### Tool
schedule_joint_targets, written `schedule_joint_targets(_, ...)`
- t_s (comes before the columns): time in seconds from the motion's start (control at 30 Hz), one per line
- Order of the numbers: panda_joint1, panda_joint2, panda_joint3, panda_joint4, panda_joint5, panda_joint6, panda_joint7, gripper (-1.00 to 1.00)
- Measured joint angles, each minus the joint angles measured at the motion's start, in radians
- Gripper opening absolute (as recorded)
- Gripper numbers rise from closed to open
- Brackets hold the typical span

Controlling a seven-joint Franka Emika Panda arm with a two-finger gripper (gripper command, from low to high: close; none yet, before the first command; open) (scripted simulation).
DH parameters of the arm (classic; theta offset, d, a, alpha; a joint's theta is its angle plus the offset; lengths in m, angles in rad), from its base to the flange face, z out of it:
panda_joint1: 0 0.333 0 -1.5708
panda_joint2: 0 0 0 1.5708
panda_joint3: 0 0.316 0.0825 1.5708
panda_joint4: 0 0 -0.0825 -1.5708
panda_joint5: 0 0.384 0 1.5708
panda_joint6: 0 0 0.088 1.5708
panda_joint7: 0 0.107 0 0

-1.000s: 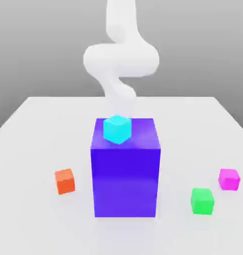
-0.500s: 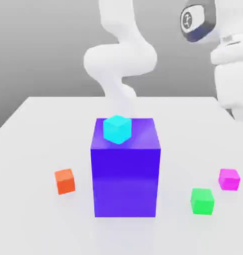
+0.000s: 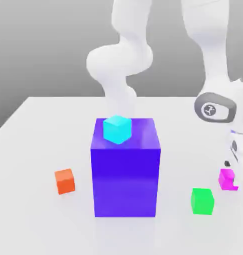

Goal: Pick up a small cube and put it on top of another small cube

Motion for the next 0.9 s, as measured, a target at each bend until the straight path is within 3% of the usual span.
schedule_joint_targets(0.2,0.003,0.005,-0.004,0.001,-0.005,0.003,0.004,-1.0)
schedule_joint_targets(0.4,-0.064,-0.185,0.093,-0.041,0.138,-0.143,-0.099,-1.0)
schedule_joint_targets(0.9,-0.236,-0.371,-0.048,-0.069,0.249,-0.291,0.393,-1.0)
